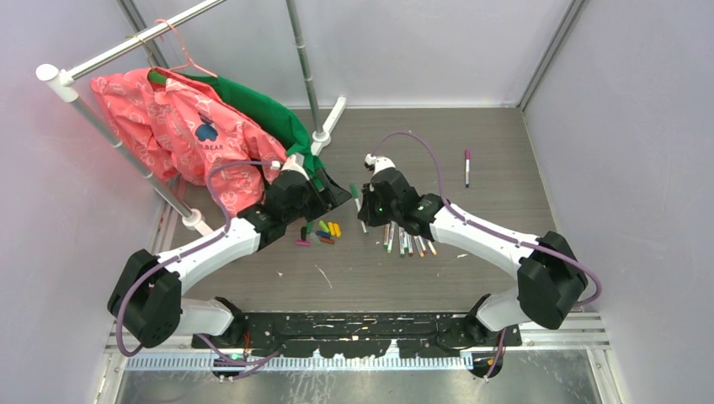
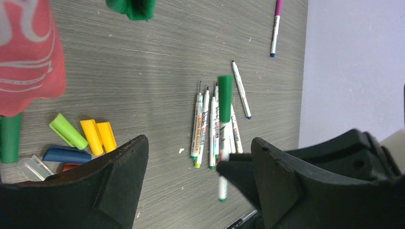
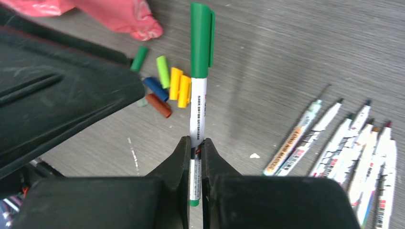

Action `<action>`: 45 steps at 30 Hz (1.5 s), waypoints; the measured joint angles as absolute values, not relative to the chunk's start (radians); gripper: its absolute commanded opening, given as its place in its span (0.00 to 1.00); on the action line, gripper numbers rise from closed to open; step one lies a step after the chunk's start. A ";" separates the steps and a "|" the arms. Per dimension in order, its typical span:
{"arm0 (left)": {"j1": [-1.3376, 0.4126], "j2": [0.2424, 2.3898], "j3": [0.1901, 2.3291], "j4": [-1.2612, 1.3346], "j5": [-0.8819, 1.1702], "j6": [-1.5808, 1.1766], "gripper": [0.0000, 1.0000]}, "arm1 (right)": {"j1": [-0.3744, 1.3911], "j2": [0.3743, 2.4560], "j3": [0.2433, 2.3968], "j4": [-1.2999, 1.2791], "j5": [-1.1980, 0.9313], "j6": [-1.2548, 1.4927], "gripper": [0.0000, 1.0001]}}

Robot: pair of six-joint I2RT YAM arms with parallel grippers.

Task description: Open the pen caps

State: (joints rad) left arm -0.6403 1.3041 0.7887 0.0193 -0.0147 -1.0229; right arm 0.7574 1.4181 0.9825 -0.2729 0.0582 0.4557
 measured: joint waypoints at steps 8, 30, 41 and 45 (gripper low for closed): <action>-0.640 1.304 0.775 0.055 -0.014 -1.054 0.76 | 0.849 1.422 0.988 -0.241 0.059 0.476 0.01; -0.632 1.317 0.734 0.060 -0.041 -1.091 0.00 | 0.939 1.471 1.012 -0.218 0.071 0.493 0.01; -0.621 1.320 0.691 0.124 -0.019 -1.088 0.00 | 0.941 1.502 1.017 -0.210 0.067 0.492 0.15; -0.613 1.322 0.687 0.130 -0.017 -1.077 0.00 | 0.941 1.526 1.033 -0.210 0.065 0.491 0.18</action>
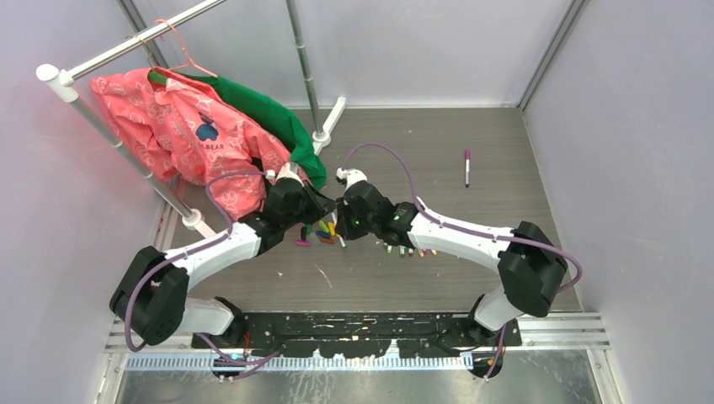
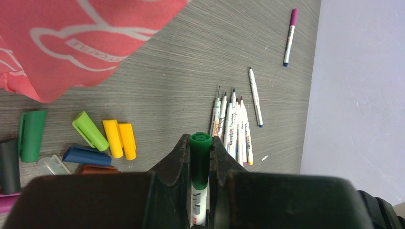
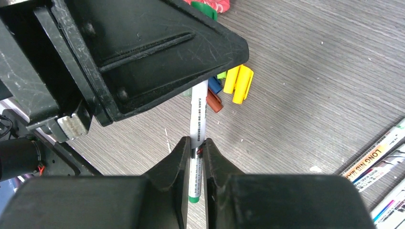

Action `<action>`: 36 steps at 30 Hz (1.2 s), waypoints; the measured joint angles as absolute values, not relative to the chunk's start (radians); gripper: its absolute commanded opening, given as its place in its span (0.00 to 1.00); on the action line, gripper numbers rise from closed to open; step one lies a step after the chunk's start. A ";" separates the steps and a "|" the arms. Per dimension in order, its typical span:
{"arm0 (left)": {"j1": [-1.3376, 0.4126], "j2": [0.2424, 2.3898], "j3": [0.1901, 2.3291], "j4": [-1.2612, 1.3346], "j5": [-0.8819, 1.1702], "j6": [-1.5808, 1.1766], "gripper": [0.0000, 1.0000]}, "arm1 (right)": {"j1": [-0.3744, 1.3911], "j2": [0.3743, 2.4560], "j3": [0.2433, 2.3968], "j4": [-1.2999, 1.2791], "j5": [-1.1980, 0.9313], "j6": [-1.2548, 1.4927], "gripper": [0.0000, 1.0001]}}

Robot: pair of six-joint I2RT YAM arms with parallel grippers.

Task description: Open the pen caps

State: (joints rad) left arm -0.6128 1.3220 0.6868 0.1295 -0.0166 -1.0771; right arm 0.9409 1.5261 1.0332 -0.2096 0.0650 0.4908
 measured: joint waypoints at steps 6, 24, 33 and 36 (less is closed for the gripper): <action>-0.611 1.322 0.681 0.142 -0.017 -1.066 0.00 | 0.941 1.541 1.041 -0.209 0.065 0.484 0.21; -0.618 1.322 0.667 0.198 0.050 -1.108 0.00 | 0.920 1.584 1.044 -0.162 0.070 0.475 0.02; -0.617 1.322 0.667 0.197 0.011 -1.114 0.00 | 0.914 1.583 1.024 -0.129 0.066 0.485 0.01; -0.618 1.325 0.667 0.181 0.004 -1.112 0.00 | 0.914 1.575 0.986 -0.083 0.065 0.498 0.01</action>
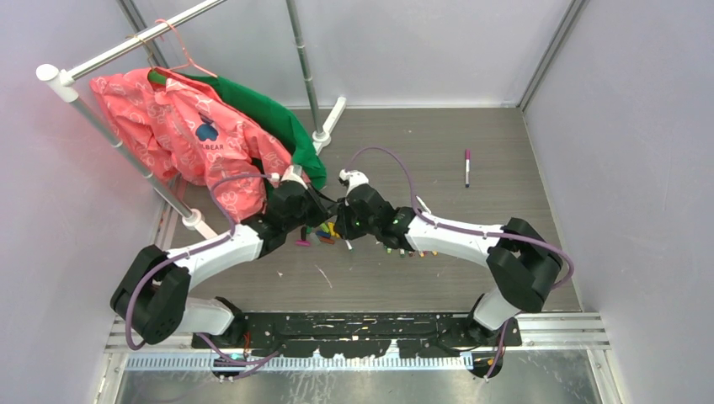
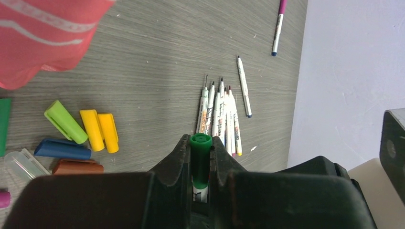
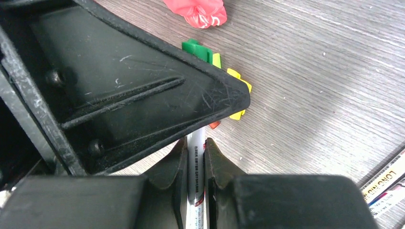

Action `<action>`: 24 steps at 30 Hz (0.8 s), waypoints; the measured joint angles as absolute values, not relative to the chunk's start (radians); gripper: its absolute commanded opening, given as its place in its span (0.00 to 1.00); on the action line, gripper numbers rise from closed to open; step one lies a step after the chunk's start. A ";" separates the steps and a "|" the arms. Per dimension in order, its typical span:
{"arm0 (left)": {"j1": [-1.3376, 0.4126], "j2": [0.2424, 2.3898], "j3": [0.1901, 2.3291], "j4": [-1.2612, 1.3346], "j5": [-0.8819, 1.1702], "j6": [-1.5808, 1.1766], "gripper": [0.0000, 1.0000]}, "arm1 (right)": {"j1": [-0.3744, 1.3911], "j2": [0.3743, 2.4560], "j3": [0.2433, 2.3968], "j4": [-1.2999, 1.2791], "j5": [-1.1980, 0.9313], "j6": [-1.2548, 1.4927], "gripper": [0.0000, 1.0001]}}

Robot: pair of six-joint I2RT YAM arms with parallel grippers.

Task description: Open the pen caps

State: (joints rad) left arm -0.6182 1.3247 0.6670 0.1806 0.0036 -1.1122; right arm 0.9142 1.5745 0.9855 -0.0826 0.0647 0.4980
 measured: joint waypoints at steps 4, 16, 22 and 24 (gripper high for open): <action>-0.619 1.347 0.693 0.159 0.020 -1.111 0.00 | 0.914 1.536 0.906 0.005 0.067 0.522 0.01; -0.491 1.449 0.783 0.179 -0.081 -1.052 0.00 | 0.921 1.395 0.672 -0.068 0.108 0.552 0.01; -0.508 1.464 0.783 0.119 -0.059 -0.960 0.00 | 0.920 1.347 0.690 -0.094 0.213 0.533 0.01; -0.526 1.464 0.783 0.073 -0.062 -0.925 0.00 | 0.915 1.345 0.707 -0.110 0.258 0.522 0.02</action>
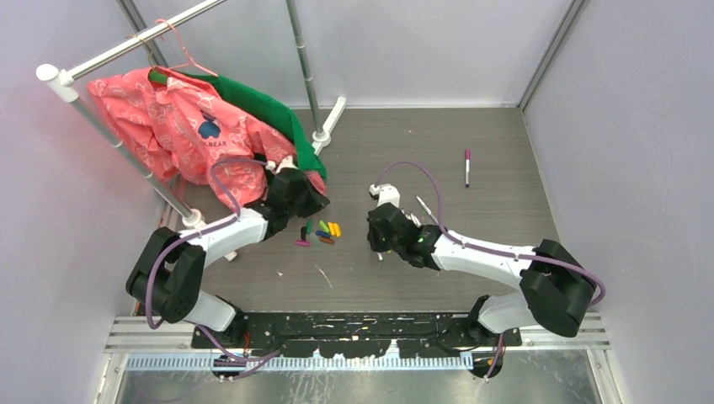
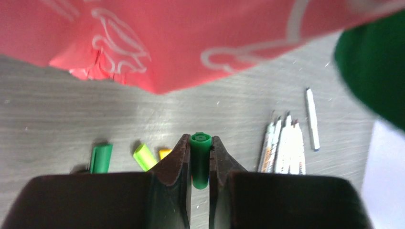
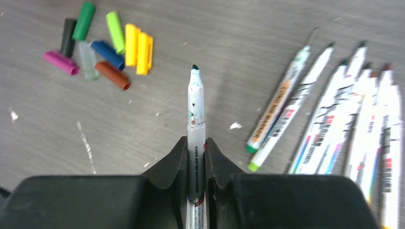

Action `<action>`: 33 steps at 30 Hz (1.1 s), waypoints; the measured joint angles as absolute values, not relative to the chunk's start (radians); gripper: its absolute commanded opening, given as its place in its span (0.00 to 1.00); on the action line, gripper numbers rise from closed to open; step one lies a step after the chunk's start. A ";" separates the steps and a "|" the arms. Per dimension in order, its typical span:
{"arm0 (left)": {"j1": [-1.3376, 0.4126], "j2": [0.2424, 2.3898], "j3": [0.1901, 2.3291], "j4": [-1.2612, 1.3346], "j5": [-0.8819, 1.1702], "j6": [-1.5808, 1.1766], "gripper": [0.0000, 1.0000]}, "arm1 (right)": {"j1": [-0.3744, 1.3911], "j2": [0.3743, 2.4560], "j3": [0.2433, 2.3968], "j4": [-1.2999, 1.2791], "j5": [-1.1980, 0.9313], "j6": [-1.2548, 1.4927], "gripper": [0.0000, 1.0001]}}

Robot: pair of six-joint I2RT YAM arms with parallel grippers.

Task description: Open the pen caps

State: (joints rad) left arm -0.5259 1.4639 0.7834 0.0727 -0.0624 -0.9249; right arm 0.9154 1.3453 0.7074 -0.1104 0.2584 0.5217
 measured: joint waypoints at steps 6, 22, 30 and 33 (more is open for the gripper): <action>-0.593 1.464 0.783 -0.056 -0.115 -0.851 0.03 | 0.870 1.365 0.773 -0.183 0.384 0.503 0.03; -0.633 1.495 0.771 -0.133 -0.187 -0.826 0.25 | 0.759 1.518 0.796 -0.237 0.459 0.505 0.06; -0.633 1.518 0.767 -0.132 -0.187 -0.829 0.30 | 0.743 1.556 0.801 -0.237 0.462 0.505 0.08; -0.633 1.518 0.766 -0.132 -0.187 -0.829 0.33 | 0.741 1.567 0.809 -0.237 0.462 0.506 0.10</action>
